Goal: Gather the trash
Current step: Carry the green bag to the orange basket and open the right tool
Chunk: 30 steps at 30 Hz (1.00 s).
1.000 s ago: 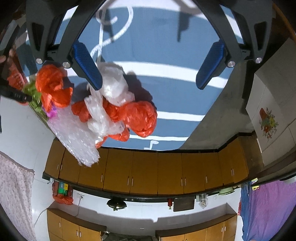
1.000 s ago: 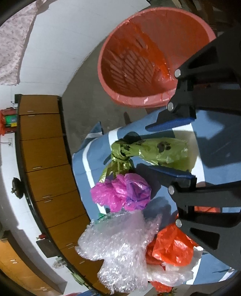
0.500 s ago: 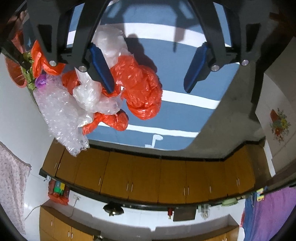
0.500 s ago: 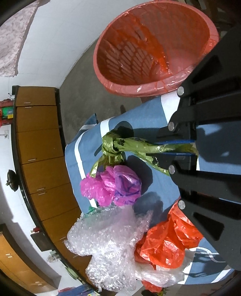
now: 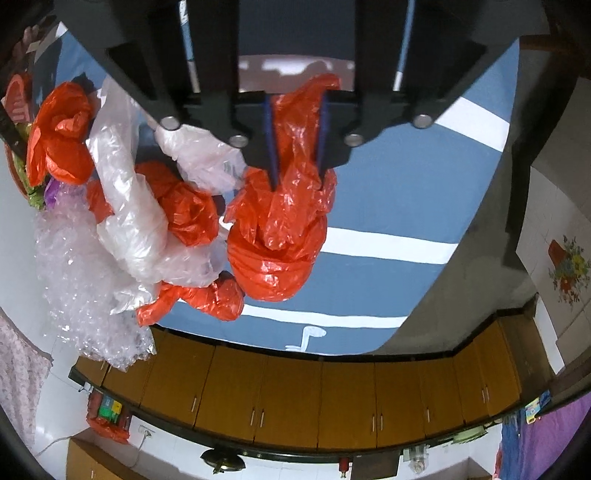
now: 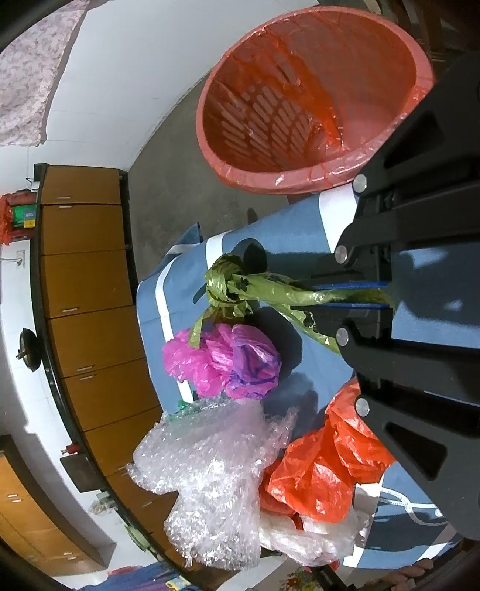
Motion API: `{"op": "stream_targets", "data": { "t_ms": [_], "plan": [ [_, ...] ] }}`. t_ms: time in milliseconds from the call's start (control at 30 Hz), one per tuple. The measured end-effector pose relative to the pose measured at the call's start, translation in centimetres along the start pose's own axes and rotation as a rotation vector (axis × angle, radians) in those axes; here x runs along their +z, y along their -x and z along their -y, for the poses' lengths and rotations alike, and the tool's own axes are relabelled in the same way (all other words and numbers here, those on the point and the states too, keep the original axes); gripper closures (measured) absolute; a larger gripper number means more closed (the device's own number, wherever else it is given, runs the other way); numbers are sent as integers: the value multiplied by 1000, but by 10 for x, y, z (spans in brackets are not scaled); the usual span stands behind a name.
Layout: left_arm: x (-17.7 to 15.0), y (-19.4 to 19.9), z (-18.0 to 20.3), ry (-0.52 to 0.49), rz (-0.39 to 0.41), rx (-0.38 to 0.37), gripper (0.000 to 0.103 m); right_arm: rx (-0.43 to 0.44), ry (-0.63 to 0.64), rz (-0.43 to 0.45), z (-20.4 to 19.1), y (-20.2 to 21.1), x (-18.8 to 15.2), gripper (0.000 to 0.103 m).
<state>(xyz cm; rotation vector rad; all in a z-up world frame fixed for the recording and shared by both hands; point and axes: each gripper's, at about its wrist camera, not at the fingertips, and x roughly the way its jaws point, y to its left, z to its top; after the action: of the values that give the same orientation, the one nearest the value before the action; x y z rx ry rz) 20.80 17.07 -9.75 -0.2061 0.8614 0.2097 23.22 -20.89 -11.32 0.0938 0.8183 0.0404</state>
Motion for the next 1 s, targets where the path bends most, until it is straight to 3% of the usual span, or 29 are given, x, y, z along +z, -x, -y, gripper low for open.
{"op": "stream_targets", "data": {
  "t_ms": [567,1000],
  "plan": [
    [7,84,-1,-17,193,-36,92,14,-22,113,8,47,5,98],
    [3,156,94,-144,289,-252,92,-47,-78,241,51,109,1,99]
  ]
}}
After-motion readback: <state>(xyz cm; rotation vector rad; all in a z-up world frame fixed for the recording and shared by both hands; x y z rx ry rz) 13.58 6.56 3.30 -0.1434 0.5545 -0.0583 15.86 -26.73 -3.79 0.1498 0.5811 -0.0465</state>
